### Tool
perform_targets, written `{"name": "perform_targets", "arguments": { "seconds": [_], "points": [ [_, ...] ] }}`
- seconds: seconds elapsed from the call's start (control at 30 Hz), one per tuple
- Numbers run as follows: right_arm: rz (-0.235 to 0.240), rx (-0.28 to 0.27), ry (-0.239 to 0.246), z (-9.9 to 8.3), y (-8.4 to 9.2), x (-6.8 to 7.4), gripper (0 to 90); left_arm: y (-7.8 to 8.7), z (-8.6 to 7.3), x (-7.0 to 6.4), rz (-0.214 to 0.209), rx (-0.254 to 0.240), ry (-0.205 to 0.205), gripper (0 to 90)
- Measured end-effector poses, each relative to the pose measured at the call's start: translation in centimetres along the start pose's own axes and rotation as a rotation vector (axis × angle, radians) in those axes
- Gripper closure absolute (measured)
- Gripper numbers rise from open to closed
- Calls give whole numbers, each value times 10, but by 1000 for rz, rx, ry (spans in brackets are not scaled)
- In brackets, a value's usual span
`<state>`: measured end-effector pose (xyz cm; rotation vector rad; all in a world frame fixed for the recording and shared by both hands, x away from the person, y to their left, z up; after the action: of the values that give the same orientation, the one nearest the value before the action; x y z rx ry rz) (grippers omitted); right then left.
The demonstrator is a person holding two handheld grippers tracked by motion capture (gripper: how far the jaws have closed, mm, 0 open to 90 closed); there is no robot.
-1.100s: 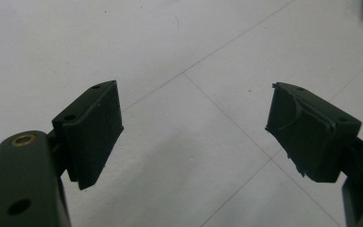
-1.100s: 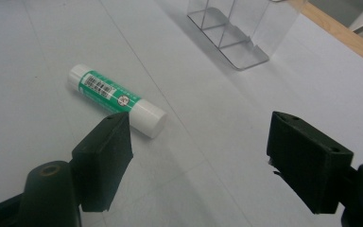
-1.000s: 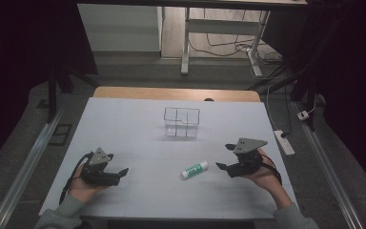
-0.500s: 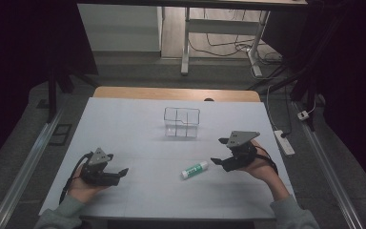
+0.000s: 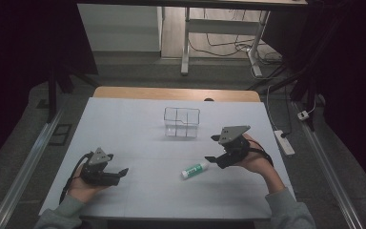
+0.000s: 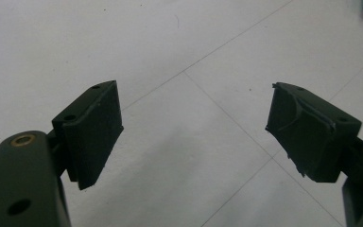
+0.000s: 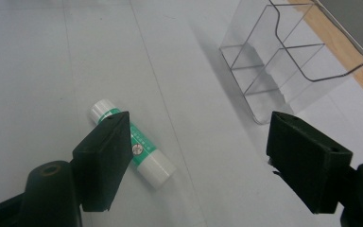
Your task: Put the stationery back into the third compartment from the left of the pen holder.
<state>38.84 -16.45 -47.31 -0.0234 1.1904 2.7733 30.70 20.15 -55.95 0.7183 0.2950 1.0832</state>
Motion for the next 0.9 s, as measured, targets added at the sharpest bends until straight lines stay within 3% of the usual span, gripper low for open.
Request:
{"name": "perform_targets", "arguments": {
  "seconds": [0.47, 0.9],
  "points": [
    [103, 97, 39, 7, -22, -4, 229, -1, 0, 0, 3, 4, -2, 186],
    [184, 197, 42, -7, -45, 2, 255, -2, 0, -2, -4, 3, -11, 187]
  ]
}}
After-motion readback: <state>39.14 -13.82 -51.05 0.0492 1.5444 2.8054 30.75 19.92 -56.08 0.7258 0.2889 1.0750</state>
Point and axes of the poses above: each handheld gripper's, and its own axes: y roughly backward along the jaws, z roughly out of its top, x roughly to its left, the point moved 6 cm from there along -y, roughly forward along the jaws, and after that the axes turned 12 degrees about z, right-handed, at the moved point
